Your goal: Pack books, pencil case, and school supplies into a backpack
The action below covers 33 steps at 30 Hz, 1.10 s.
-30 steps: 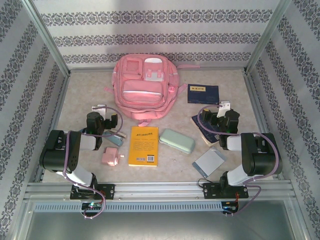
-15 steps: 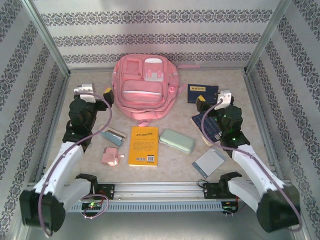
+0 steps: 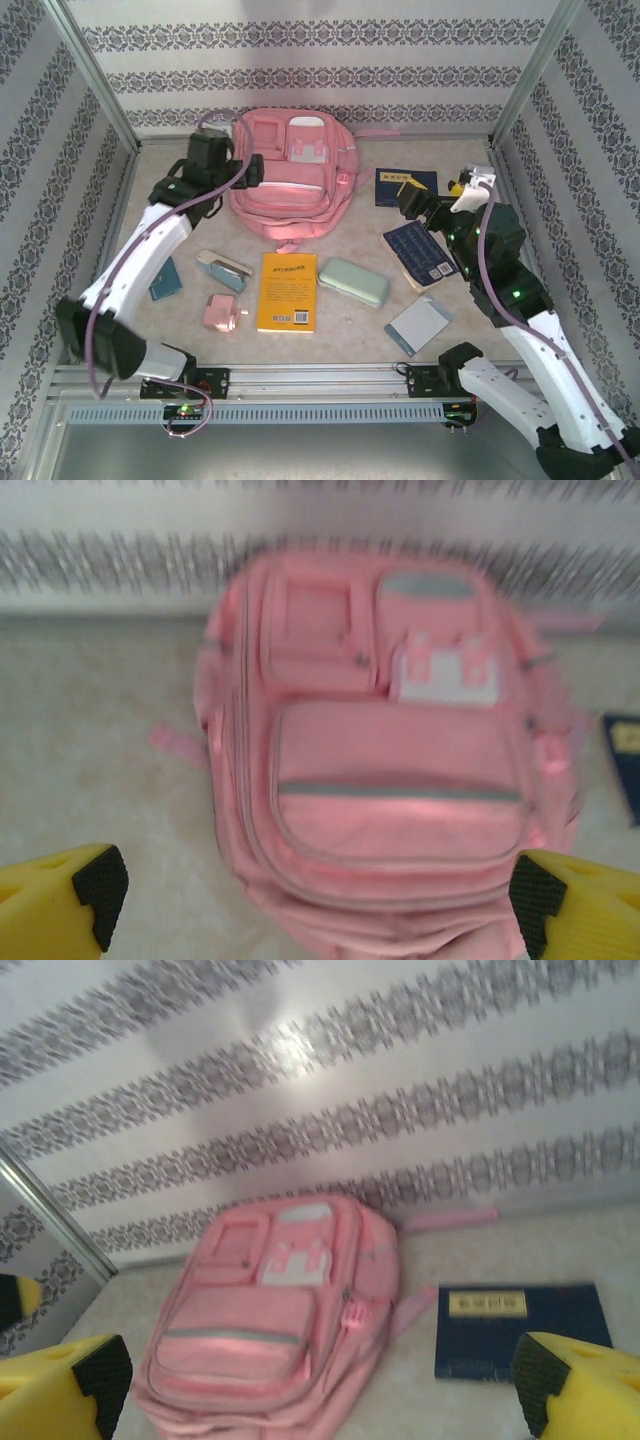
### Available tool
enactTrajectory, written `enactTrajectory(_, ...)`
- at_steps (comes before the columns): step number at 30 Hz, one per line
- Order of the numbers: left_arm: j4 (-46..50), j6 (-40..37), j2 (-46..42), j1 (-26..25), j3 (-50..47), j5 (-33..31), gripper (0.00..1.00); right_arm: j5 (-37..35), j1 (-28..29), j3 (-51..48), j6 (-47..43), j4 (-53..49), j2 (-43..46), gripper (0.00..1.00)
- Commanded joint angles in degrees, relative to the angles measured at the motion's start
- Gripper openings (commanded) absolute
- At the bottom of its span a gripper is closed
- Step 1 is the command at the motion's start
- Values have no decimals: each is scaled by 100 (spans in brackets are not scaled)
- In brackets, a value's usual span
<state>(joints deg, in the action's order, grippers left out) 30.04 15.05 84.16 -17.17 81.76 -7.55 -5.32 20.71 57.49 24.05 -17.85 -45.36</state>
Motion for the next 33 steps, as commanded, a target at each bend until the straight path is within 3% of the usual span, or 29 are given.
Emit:
enactTrajectory(1,151,346,371,359,205,701,99,1799,-488,364,775,-1259,-994,98)
enactTrajectory(3,86,350,889,557,470,1137,97,1709,-352,265,1009,-1284,-1339,98)
enactTrajectory(5,172,427,1449,758,776,1572,89,2143,-376,37,1305,-1011,-1518,98)
enactTrajectory(8,113,610,2187,1038,1044,2264,76,2549,-296,-216,1314,-646,-1639,88)
enactTrajectory(11,22,609,2611,1118,1156,2426,72,2672,-312,-412,1433,-397,-1796,74)
enactTrajectory(15,10,576,3016,1159,1305,2658,65,2892,-313,-602,1577,-56,-2040,65)
enactTrajectory(23,-215,634,3543,1181,1318,2894,53,2624,-231,-605,1783,463,-3057,60)
enactTrajectory(26,-124,716,3804,1194,1484,2923,37,2414,-292,-411,1915,550,-3593,55)
enactTrajectory(30,-56,848,4037,1264,1639,3038,0,2349,-321,-82,2139,732,-4286,53)
enactTrajectory(33,-98,1010,4003,1329,1670,3230,0,2253,-339,40,2296,872,-4558,53)
